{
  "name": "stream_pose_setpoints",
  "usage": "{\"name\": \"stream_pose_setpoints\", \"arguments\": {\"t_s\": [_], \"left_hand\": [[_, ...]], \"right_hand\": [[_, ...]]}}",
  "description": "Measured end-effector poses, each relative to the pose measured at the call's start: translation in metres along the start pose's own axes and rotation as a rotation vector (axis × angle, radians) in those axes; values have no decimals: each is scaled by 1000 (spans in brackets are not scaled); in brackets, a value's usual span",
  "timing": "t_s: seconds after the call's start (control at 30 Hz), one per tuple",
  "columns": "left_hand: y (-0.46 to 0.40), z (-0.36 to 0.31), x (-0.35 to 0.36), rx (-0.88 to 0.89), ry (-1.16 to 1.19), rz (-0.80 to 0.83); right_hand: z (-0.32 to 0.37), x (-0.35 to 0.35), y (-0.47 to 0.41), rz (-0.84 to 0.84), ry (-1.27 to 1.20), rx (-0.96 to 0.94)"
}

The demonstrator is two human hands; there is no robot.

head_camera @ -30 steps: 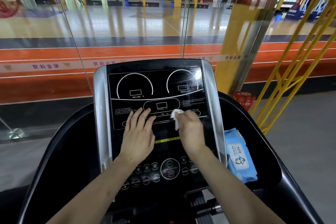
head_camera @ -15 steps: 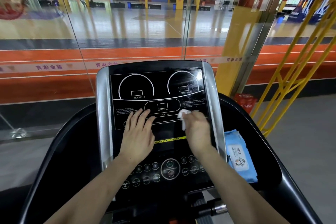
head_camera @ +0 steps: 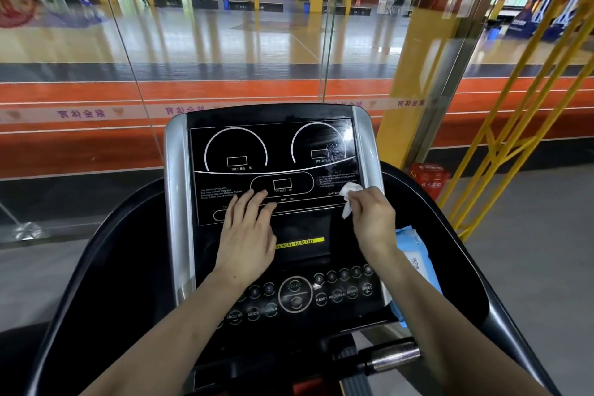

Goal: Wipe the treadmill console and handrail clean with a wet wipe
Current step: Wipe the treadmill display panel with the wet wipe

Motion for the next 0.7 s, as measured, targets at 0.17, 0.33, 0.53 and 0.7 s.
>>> {"name": "stream_pose_setpoints", "arguments": {"t_s": [0.17,0.33,0.53,0.7], "left_hand": [[5,11,-2,-19,1,-20],[14,27,-7,-63,-12,-30],[25,34,-14,-100,-11,-47],[23,31,-16,-85,-8,-43]], "right_hand": [[22,20,7,86,22,-68],[66,53,25,186,-53,-184],[106,71,36,310,-85,-344],[21,20,11,150,1,-101]]}}
Point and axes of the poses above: each hand's wrist, its own y-axis away from the middle knuckle, its own x-axis out of the palm, z = x × y, the point moved 1 cm from there along -y, towards the middle knuckle, and after that the axes turned 1 degree about y, right-handed, at the moved point
